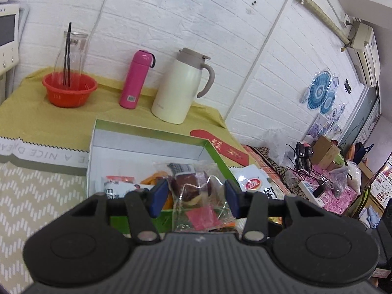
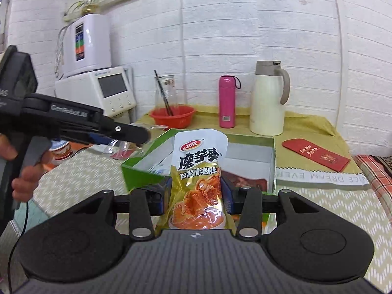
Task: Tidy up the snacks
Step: 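Carry both snacks into the green box and open both grippers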
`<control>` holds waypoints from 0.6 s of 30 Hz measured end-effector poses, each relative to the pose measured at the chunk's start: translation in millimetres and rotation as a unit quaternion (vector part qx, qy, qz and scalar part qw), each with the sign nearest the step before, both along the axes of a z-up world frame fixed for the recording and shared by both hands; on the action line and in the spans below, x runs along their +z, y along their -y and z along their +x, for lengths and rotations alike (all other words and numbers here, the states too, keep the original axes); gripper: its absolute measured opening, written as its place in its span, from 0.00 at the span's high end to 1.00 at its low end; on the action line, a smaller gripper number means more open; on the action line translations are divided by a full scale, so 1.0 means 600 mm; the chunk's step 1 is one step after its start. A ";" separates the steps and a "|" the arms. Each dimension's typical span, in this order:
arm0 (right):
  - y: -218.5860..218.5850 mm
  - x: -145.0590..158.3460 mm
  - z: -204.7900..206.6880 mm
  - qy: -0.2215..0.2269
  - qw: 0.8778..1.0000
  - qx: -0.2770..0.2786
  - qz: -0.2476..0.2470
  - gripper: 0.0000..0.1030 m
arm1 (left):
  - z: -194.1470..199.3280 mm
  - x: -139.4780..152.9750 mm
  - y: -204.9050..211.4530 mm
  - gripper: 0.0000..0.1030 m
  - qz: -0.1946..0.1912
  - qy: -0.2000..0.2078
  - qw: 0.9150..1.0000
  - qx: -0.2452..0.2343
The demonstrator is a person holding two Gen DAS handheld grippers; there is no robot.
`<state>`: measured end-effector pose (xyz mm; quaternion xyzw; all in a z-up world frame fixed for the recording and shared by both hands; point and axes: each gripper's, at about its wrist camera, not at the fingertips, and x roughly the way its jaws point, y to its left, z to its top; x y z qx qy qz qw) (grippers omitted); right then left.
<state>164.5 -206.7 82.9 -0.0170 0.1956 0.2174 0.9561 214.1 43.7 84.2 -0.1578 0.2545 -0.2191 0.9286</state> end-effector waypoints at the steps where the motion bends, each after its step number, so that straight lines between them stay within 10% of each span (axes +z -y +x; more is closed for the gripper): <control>1: 0.001 0.000 0.016 -0.002 1.000 -0.004 0.002 0.29 | 0.010 0.001 0.002 0.55 0.002 0.000 1.000 0.004; 18: 0.007 -0.047 0.193 -0.038 0.998 -0.058 0.012 0.28 | 0.162 -0.051 0.032 0.55 0.005 -0.042 0.999 0.002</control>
